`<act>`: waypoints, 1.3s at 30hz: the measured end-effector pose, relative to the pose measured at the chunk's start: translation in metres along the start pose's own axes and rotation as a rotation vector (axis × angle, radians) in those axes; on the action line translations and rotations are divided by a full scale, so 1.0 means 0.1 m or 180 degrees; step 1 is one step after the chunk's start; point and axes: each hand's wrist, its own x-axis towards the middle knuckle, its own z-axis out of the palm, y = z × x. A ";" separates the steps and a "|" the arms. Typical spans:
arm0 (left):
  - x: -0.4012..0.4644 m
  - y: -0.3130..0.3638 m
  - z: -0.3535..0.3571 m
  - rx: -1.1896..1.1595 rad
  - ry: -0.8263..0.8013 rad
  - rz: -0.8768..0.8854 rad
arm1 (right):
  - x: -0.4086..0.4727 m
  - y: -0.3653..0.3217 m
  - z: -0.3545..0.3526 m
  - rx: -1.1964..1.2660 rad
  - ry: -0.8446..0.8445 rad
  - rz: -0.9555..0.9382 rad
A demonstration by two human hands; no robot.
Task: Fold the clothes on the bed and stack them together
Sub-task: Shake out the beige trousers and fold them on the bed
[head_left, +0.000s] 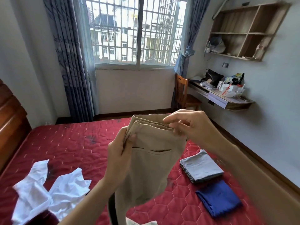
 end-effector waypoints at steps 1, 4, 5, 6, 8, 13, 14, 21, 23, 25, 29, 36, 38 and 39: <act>-0.02 -0.01 -0.02 -0.0015 0.0008 -0.0003 | 0.00 0.02 -0.03 -0.0316 -0.0092 0.0031; -0.05 -0.05 -0.07 0.0034 0.0046 -0.0026 | 0.02 0.08 -0.04 -0.1633 -0.0494 0.0106; -0.06 -0.05 -0.09 0.0050 0.0051 -0.0043 | 0.02 0.08 -0.02 -0.1974 -0.0660 0.0083; -0.06 -0.06 -0.10 0.0058 0.0051 -0.0053 | 0.01 0.10 0.02 -0.2135 -0.0795 0.0077; -0.08 -0.06 -0.12 0.0079 0.0045 -0.0055 | -0.01 0.14 0.11 -0.2177 -0.0945 0.0149; -0.03 -0.03 -0.19 0.0322 0.0027 -0.0140 | 0.02 0.14 0.24 -0.2212 -0.0599 0.0042; 0.01 0.01 -0.20 0.0424 0.0058 -0.0128 | 0.08 0.10 0.21 -0.2211 -0.0462 -0.0049; 0.59 0.24 -0.37 0.0265 0.0512 0.0239 | 0.46 -0.37 0.07 -0.1703 0.0984 -0.0744; 0.55 0.15 -0.34 0.0394 0.0337 -0.0151 | 0.45 -0.33 0.20 -0.2016 0.0372 -0.0307; 0.53 0.09 -0.32 0.0304 0.0242 -0.0346 | 0.48 -0.31 0.16 -0.2201 0.0220 -0.0341; 0.79 0.18 -0.40 0.0036 0.0218 -0.0154 | 0.53 -0.35 0.07 -0.1473 0.0914 -0.0500; 0.54 0.17 -0.26 0.0202 0.0030 -0.0263 | 0.49 -0.22 -0.22 -0.1229 0.0353 -0.0160; 0.57 0.26 -0.20 0.0277 0.0108 -0.0099 | 0.53 -0.25 -0.29 -0.1175 0.0200 -0.0122; 0.58 0.29 -0.17 0.0298 0.0130 -0.0048 | 0.55 -0.26 -0.32 -0.1143 0.0192 -0.0102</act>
